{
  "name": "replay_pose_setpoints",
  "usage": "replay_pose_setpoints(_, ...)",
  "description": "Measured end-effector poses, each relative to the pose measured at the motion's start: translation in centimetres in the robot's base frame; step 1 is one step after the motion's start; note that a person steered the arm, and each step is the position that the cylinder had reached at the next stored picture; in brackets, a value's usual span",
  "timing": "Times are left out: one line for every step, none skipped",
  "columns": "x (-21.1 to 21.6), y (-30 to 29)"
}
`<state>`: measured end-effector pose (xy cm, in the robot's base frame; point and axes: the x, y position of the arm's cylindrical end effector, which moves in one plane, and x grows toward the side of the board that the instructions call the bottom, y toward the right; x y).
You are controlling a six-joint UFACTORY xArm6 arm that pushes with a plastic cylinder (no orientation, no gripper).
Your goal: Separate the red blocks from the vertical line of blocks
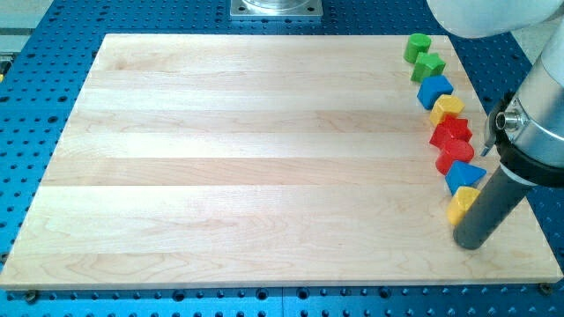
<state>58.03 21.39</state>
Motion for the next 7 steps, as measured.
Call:
replay_pose_setpoints(0.0, 0.0)
replay_pose_setpoints(0.5, 0.1)
replay_pose_setpoints(2.2, 1.1)
replay_pose_setpoints(0.6, 7.1)
replay_pose_setpoints(-9.1, 7.4)
replay_pose_setpoints(-11.1, 4.4)
replay_pose_setpoints(-10.8, -6.1)
